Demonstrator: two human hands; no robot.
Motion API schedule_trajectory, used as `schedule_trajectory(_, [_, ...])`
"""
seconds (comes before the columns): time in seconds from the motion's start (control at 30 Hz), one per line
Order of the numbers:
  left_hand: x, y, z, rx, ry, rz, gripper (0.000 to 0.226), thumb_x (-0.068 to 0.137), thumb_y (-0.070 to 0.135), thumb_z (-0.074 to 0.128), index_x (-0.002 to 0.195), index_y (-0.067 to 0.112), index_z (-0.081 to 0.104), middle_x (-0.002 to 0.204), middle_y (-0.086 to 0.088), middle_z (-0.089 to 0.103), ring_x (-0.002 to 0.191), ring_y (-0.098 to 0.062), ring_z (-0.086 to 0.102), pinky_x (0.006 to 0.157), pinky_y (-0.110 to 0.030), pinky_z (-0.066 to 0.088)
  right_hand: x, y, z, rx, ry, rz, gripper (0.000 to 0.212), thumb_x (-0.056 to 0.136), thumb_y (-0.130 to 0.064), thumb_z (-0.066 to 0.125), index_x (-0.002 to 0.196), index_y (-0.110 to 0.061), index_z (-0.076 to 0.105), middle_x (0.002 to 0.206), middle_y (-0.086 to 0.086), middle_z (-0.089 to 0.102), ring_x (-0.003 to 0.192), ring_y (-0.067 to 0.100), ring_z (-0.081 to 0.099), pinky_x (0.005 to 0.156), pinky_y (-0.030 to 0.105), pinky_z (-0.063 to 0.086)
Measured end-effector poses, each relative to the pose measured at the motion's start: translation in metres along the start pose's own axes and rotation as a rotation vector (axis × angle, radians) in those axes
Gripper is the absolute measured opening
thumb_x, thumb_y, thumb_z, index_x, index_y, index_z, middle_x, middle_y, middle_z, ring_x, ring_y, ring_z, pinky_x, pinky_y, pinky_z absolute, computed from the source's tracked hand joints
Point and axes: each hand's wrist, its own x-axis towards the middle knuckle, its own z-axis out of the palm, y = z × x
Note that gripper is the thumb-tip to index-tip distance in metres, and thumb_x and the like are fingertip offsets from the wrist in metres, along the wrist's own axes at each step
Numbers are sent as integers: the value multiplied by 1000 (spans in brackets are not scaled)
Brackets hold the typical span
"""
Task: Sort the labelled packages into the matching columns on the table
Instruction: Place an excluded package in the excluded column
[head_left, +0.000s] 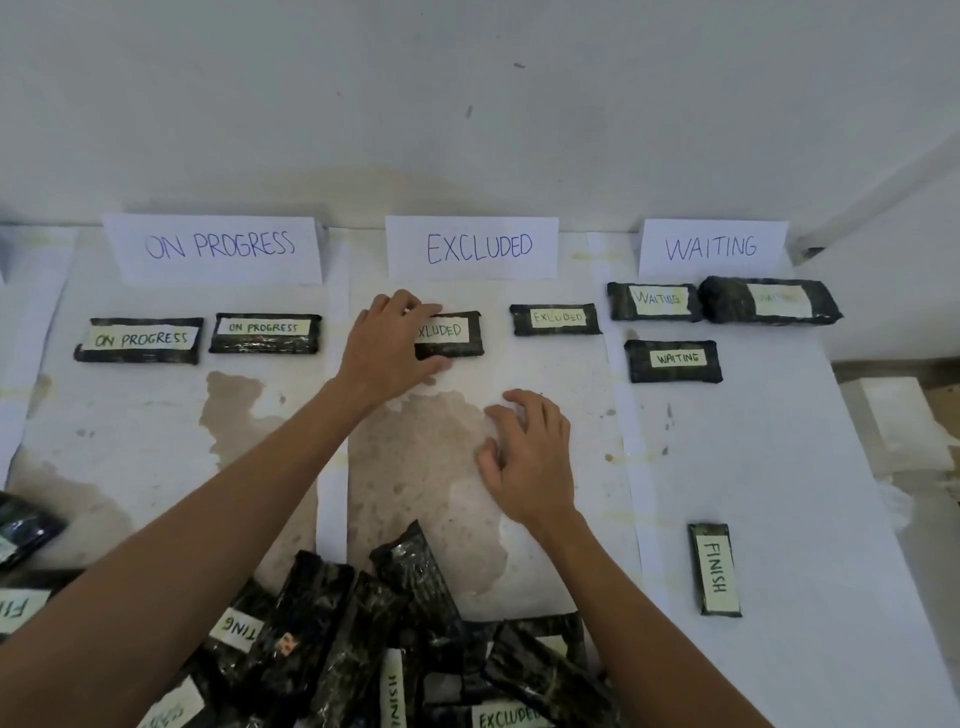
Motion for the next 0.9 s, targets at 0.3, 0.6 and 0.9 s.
schedule_trajectory(0.3, [-56,33,-4,-102,145,17,60,77,35,70,129,13,52,128,-8,52,115,-29,47,94,-43,44,-5,1,-11,112,-33,4,29,77,-18,60,105,-13,63,119,9,55,114,24,46,93,39,41])
schedule_trajectory(0.6, [-118,113,19,-157,-7,58,47,80,27,59,125,14,55,127,-10,53,115,-30,48,98,-43,42,-47,19,-72,161,33,72,33,77,-15,54,108,-9,63,109,11,59,95,28,54,80,43,48])
schedule_trajectory(0.9, [-145,128,42,-82,-197,50,49,86,26,55,134,18,47,140,-5,43,124,-27,41,101,-41,38,-130,69,-105,-162,-16,815,61,78,-28,62,134,-14,42,138,14,35,122,36,34,100,45,32])
